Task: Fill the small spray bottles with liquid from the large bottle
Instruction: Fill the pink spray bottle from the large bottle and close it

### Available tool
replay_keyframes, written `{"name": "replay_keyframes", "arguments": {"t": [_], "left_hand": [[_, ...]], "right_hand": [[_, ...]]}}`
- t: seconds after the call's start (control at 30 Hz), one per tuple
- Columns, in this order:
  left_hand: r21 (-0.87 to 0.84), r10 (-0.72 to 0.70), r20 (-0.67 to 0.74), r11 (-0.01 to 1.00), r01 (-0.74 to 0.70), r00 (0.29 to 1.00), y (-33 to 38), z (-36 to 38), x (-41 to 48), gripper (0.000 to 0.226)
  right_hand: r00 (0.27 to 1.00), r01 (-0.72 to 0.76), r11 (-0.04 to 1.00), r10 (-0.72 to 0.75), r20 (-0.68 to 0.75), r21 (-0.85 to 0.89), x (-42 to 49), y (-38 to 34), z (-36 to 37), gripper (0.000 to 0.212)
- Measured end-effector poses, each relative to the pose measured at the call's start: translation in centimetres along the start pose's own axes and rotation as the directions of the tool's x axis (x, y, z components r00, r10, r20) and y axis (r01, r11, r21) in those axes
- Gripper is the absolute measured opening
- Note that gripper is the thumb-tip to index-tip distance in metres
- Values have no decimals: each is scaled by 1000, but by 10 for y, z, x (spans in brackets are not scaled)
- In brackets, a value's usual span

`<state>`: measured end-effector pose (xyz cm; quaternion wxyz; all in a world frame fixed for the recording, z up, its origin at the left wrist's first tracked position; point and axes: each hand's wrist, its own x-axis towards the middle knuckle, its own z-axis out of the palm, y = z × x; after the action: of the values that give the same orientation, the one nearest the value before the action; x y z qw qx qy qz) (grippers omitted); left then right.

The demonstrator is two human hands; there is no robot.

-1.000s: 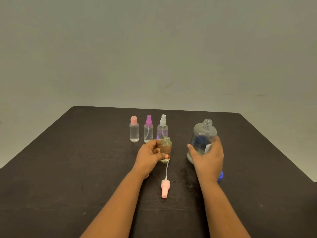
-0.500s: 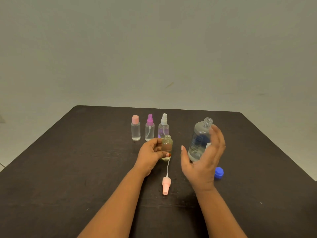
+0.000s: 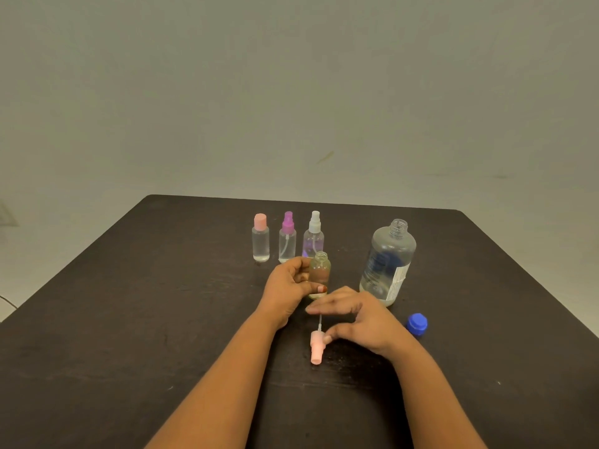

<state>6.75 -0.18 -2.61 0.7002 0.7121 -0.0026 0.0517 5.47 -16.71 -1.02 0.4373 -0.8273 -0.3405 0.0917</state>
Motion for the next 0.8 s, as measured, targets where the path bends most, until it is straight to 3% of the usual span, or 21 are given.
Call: {"name": "replay_keyframes", "arguments": {"t": [0.23,0.47,0.53,0.63,0.73,0.8], "left_hand": [[-17,-8,3,1000,8,1000,0,-1,1,42],[-34,-23,0,999,23,1000,-3,-1,3,43],[-39,-16,6,999,16,1000,-2,-2,4,42],[-62,-8,22,998,10,1000,-3,-2,3,39],[-92,-31,16,995,32,999,-3,-2,5,40],[-119,-60,15,991,62,998,-1,-1,6,41]], "right_hand": [[973,-30,994,52,225,-101,-1,-4,-2,46],[980,-50,996,63,188,-77,0,-4,-1,38],[991,-24,999,27,135,-27,1,-7,-4,38],[996,68,986,-58,-69,150,3,-20,-15,40],[943,227,912,-118,-310,341,11,-37,-30,34],[893,286,895,-120,-433,341,22,-45,-38,37]]}}
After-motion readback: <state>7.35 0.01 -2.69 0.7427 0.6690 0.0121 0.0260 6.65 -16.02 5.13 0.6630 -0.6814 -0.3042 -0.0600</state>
